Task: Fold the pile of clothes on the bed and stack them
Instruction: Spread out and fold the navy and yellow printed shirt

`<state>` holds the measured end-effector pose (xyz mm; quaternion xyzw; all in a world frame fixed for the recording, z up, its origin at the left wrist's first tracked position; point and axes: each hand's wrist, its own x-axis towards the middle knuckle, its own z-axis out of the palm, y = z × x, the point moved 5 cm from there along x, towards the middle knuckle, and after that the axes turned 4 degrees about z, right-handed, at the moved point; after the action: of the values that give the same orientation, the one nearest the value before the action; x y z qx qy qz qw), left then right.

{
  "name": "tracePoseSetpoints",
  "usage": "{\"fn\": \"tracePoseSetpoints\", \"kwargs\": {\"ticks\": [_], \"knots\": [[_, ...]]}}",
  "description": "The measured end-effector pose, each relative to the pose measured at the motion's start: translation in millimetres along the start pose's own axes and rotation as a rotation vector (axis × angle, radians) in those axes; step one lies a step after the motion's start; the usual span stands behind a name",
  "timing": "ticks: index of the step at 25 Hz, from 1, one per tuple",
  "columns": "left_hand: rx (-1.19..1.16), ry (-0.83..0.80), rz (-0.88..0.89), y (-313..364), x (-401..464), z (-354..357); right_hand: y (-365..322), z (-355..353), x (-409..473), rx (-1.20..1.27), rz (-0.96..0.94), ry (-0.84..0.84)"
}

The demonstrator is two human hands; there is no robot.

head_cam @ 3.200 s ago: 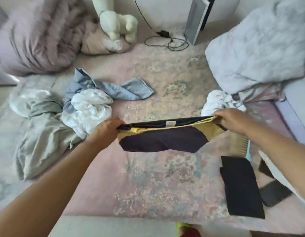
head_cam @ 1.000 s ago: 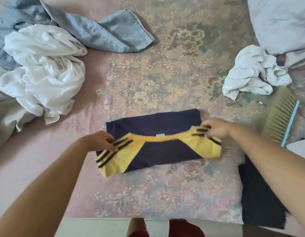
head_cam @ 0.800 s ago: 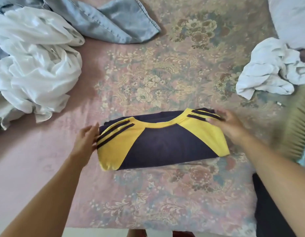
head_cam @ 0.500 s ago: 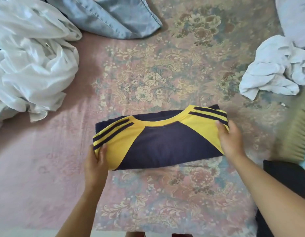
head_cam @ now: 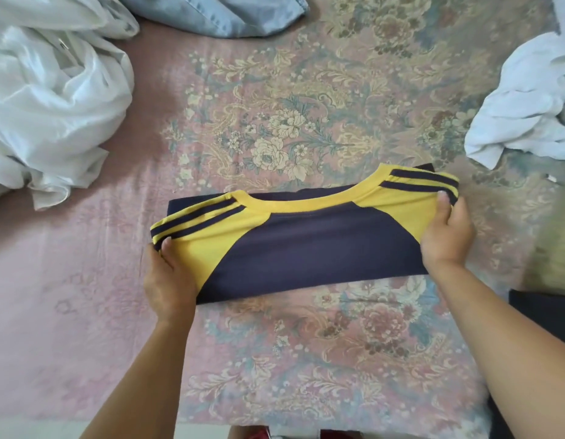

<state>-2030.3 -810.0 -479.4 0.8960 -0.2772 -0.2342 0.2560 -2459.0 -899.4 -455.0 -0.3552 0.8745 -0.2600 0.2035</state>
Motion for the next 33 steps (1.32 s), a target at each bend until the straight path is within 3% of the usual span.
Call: {"fn": "tracePoseSetpoints", "kwargs": {"ticks": [2, 6, 10, 14, 16, 18, 20, 23, 26, 28, 31, 33], "knots": [[-0.004, -0.029, 0.041, -2.3, 8.2, 2.8, -0.2, 6.4, 4.1, -0.025, 0.014, -0.064], [0.173, -0.14, 0.15, 1.4, 21.3, 9.9, 10.1, 24.2, 10.1, -0.24, 0.025, -0.348], [0.091, -0.148, 0.254, 26.1, 27.3, 7.2, -17.1, 17.1, 13.2, -0.144, -0.055, -0.233], [0.317, -0.1, 0.273, 32.2, 34.5, 7.6, -13.2, 22.7, 6.9, -0.4, -0.081, -0.135], [0.443, 0.034, 0.565, 48.2, 26.1, 13.6, -23.9, 30.3, -7.0, -0.53, -0.318, -0.078], [0.594, -0.062, 1.008, 70.3, -4.8, 40.1, -39.6, 53.5, -39.7, -0.635, -0.679, -0.211], [0.744, -0.249, 1.213, 68.0, -28.0, 71.1, -29.9, 80.2, -66.8, -0.794, -0.839, -0.388], [0.895, -0.422, 1.133, 39.9, -19.9, 96.8, 0.7, 91.9, -65.1, -0.983, -0.711, -0.438], [0.965, -0.461, 1.086, 38.3, -15.2, 102.1, 2.3, 94.9, -54.1, -1.056, -0.667, -0.434], [0.921, -0.417, 1.026, 44.9, -11.5, 88.8, -15.6, 93.4, -77.1, -0.948, -0.701, -0.341], [0.667, -0.257, 0.635, 32.9, 4.3, 53.3, -7.0, 97.5, -141.1, -0.864, -0.784, -0.443], [0.471, -0.238, 0.391, 26.5, 5.5, 37.0, 5.5, 98.8, -167.6, -0.861, -0.768, -0.553]]}}
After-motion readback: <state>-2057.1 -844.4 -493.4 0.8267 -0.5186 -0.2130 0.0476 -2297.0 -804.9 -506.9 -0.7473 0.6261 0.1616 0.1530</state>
